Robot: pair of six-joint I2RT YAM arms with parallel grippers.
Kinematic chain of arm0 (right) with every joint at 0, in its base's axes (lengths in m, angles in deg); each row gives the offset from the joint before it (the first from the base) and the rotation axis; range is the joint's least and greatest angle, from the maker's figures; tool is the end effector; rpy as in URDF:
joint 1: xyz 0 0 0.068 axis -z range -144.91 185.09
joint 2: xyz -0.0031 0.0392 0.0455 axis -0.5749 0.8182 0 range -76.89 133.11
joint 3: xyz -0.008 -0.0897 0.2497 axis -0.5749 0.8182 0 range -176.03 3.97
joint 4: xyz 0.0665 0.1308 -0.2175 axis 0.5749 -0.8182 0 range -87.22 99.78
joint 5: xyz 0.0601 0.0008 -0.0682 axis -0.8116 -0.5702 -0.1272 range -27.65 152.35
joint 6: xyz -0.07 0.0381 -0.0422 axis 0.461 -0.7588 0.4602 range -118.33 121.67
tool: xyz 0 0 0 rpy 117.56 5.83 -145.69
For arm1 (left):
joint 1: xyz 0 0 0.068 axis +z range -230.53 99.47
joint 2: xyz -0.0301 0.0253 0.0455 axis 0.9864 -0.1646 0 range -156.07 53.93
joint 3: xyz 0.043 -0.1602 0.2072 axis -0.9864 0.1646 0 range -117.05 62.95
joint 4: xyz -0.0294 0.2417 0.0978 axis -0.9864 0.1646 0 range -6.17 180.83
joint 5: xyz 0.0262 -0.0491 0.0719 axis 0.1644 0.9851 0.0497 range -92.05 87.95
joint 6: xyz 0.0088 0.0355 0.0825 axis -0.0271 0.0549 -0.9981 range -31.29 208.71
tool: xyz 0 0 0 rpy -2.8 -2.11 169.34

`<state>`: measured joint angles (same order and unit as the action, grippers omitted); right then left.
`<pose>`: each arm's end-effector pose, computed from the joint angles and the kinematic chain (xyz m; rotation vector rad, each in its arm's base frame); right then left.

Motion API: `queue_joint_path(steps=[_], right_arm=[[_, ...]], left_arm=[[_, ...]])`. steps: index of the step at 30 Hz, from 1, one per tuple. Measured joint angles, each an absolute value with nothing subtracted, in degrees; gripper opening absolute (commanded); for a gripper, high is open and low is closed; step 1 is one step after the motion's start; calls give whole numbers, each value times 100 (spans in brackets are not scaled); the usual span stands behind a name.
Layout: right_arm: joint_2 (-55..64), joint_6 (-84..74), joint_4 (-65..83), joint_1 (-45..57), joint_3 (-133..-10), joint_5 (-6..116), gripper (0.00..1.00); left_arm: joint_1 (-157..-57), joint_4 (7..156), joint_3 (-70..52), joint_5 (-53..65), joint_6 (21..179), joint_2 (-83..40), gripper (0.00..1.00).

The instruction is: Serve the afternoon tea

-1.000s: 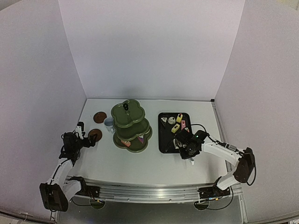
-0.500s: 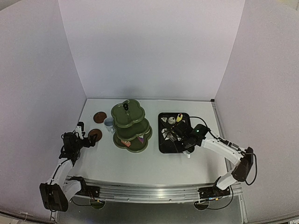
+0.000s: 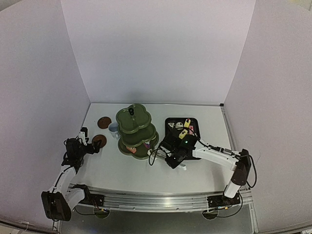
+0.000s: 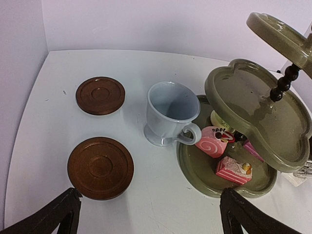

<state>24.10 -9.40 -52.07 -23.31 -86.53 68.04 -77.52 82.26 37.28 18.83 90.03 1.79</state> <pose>0.1999 0.3098 0.2325 -1.1156 2.5999 0.1350 0.2463 -0.0159 0.1970 0.1579 1.9852 -0.3459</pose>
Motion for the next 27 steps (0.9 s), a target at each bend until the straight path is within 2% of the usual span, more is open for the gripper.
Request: queue_joint_path(steps=[12,27], right_arm=[[3555,-346,-5093,-2345,-9996,6883,0],[4152,-435,-4661,-2345,-10167,7378,0]], left_arm=[[-7752,8222,3728,1881,9003,237,100],[-7752,8179,3811,1879,9001,253,100]])
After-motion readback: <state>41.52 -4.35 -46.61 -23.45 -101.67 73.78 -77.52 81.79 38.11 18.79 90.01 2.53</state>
